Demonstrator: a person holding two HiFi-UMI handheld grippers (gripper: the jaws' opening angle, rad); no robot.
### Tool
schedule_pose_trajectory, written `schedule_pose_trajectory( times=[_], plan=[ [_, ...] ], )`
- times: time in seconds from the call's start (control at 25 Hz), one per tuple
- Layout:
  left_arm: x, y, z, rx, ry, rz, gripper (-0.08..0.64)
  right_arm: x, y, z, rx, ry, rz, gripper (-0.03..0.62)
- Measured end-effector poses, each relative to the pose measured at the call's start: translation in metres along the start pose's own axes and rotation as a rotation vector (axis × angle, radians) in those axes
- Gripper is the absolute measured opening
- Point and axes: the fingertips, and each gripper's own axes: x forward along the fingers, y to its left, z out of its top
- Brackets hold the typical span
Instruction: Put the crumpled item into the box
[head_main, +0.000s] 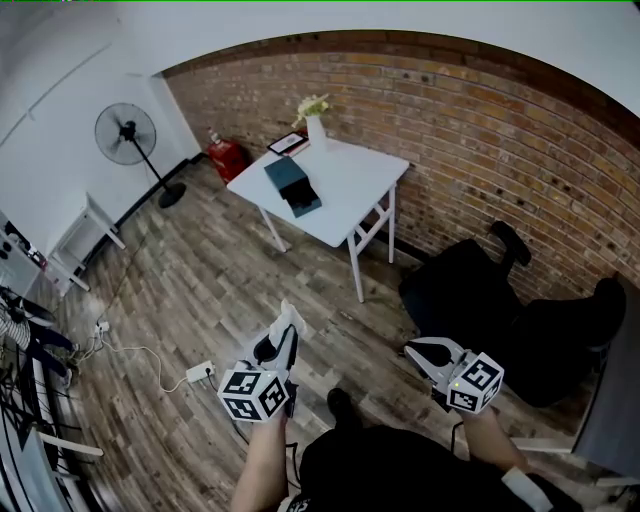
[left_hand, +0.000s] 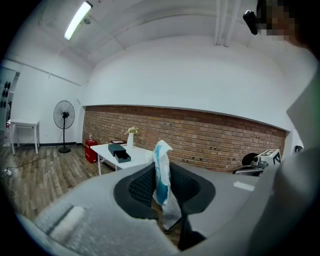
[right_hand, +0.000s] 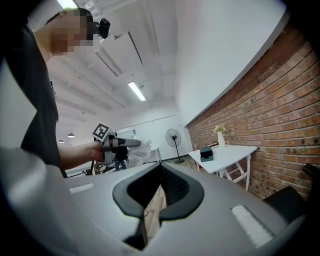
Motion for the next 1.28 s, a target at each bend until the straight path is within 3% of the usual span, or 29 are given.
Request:
schedule_pose_trajectory(
  times=[0.48,0.92,1.28],
  plan=[
    [0.086,0.080,0.031,-0.041,-0.030,-0.089,0.071,0.117,-0.064,0.014,0.036,0.039,-0.018,0.000],
    [0.123,0.198,0.057,-0.103,-0.073,-0.058,0.071,0.243,-0.090,0.020,0.054,0.104,0.009,0.000],
    [0.128,0.267,0.052,-0.132,-0.058,-0.020,0.069,0.315,-0.092,0.025,0.049,0.119,0.023,0.000]
  ],
)
